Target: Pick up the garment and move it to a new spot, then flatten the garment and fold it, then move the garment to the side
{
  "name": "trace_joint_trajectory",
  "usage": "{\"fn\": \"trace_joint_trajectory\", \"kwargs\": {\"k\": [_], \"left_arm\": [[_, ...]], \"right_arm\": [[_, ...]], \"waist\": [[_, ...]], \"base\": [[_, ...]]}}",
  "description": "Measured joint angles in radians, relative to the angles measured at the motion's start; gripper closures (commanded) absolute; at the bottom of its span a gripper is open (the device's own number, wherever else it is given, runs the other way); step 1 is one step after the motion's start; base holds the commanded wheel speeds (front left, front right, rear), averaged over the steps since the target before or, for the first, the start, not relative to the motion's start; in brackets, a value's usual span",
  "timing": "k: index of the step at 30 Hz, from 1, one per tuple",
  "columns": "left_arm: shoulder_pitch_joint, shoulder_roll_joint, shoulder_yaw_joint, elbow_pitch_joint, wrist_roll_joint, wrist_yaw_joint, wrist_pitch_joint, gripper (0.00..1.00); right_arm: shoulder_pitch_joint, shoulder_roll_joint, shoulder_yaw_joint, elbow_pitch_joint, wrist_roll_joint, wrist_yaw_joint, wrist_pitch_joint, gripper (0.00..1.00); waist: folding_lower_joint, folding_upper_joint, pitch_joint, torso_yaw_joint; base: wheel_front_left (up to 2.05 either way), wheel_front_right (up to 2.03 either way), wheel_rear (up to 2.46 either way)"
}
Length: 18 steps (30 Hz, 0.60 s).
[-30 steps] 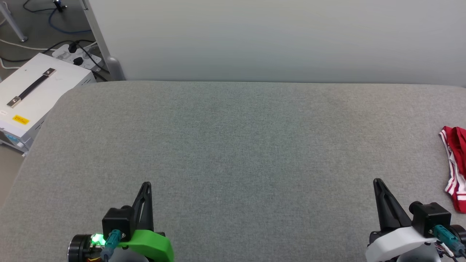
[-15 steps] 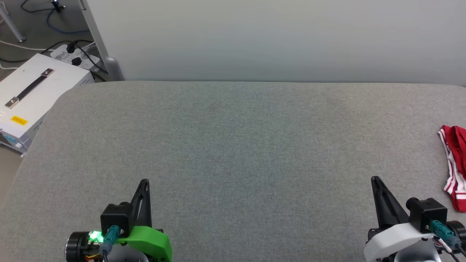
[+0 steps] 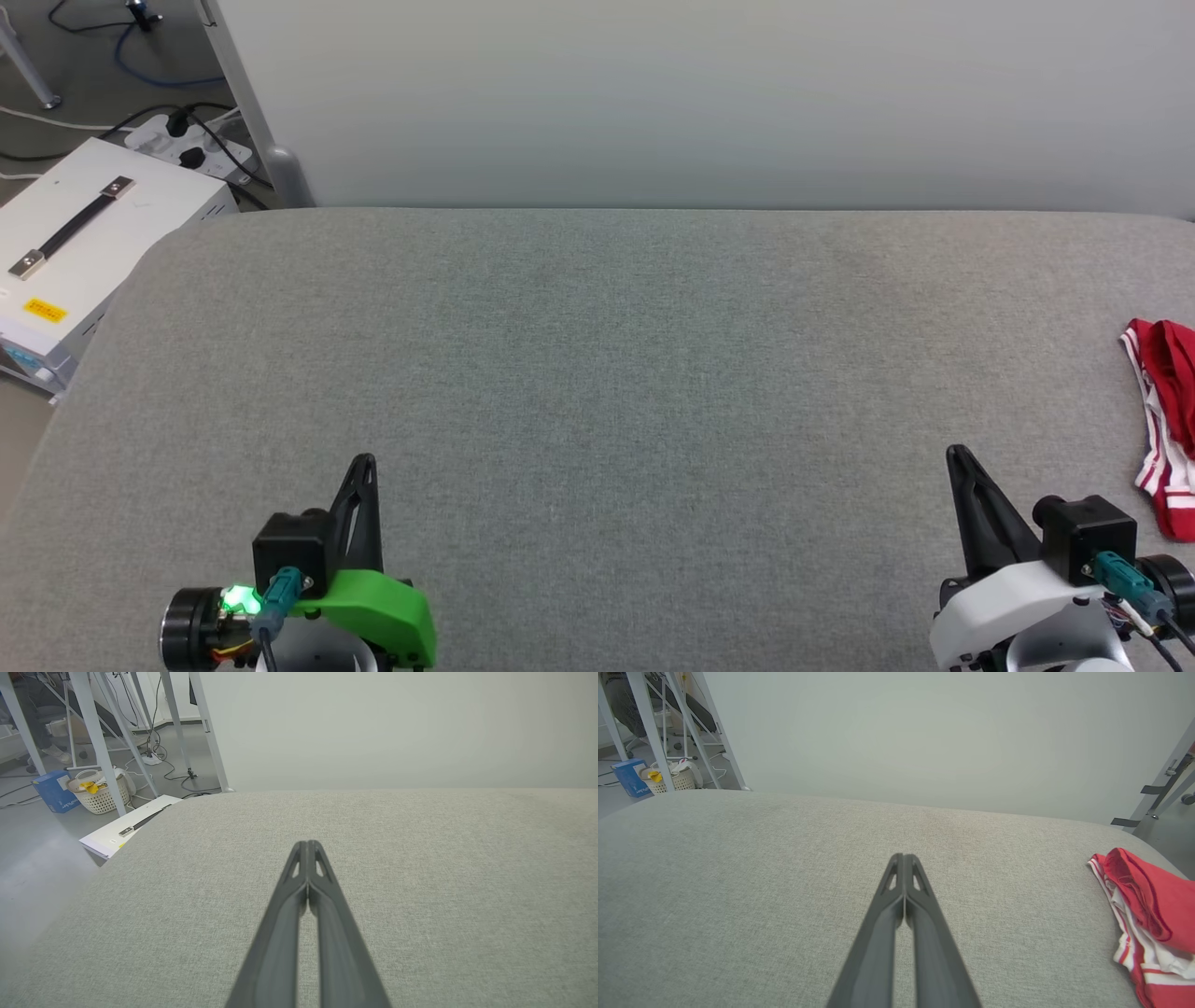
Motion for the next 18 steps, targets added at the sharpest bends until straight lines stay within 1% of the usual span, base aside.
{"fn": "trace_joint_trajectory", "kwargs": {"k": [18], "left_arm": [[-0.015,-0.002,0.01,-0.019,0.013,0.0,0.035,1.0]], "right_arm": [[-0.02,0.001,0.007,-0.005,-0.02,0.0,0.036,1.0]], "waist": [[0.0,0.0,0.002,-0.006]], "base": [[0.0,0.0,0.0]]}}
